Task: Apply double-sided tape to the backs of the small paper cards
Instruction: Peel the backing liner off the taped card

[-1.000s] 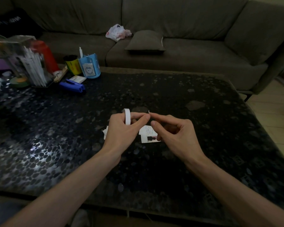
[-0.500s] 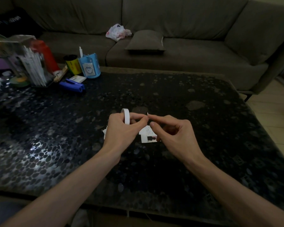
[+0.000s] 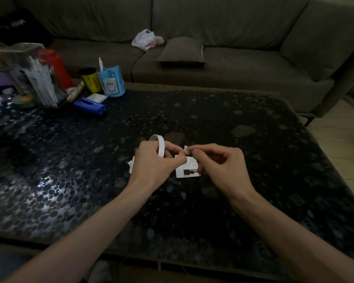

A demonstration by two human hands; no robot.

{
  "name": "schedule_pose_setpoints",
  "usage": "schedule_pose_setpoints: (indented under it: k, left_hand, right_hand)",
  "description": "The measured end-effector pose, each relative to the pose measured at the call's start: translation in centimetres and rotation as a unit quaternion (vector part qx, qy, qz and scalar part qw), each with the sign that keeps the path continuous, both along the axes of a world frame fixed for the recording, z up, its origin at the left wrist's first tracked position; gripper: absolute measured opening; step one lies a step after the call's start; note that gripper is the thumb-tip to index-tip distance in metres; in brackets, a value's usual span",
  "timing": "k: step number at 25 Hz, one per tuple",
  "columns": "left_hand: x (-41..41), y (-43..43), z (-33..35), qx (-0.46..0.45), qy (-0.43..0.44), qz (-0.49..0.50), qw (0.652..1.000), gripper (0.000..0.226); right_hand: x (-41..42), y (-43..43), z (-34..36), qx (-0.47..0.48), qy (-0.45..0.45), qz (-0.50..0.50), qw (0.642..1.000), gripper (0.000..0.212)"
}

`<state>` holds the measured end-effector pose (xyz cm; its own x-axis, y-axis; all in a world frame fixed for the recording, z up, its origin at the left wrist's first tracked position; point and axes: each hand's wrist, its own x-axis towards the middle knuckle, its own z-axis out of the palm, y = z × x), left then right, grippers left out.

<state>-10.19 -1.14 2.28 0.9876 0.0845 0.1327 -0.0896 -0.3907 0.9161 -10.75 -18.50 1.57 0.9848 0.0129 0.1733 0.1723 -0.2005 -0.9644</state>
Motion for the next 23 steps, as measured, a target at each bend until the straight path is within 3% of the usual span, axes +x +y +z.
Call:
schedule_pose_setpoints:
  k: [6, 8, 12, 15, 17, 19, 21, 23]
  left_hand:
    - [0.1, 0.2, -0.1, 0.008, 0.014, 0.005, 1.0, 0.005]
    - [0.0, 0.2, -0.1, -0.004, 0.023, -0.003, 1.0, 0.006]
    - [-0.1, -0.1, 0.0, -0.021, 0.039, -0.032, 0.998, 0.005]
    - [-0.2, -0.1, -0.1, -0.038, 0.055, -0.036, 0.997, 0.006]
    - [-0.1, 0.0, -0.1, -0.044, 0.066, -0.025, 0.997, 0.008]
    - [0.1, 0.2, 0.0, -0.05, 0.071, -0.016, 0.996, 0.011]
    - [0.1, 0.2, 0.0, -0.056, 0.075, -0.014, 0.996, 0.013]
    - [0.1, 0.1, -0.1, -0.06, 0.079, -0.013, 0.995, 0.015]
  right_hand:
    - [0.7, -0.5, 0.0, 0.096, 0.061, -0.043, 0.993, 0.019]
    - [0.8, -0.5, -0.1, 0.09, 0.043, -0.042, 0.994, 0.018]
    - [0.7, -0.2, -0.3, 0.065, 0.038, 0.02, 0.997, 0.038]
    - [1.1, -0.6, -0.2, 0.037, 0.037, -0.007, 0.999, 0.038]
    - [2.0, -1.8, -0.4, -0.027, 0.042, -0.078, 0.996, 0.04]
    - [3.1, -3.6, -0.9, -0.178, 0.062, -0.134, 0.973, 0.044]
    - [3.8, -5.1, -1.7, -0.302, 0.099, -0.145, 0.937, 0.046]
    - [4.1, -6.0, -2.5, -0.365, 0.125, -0.134, 0.913, 0.046]
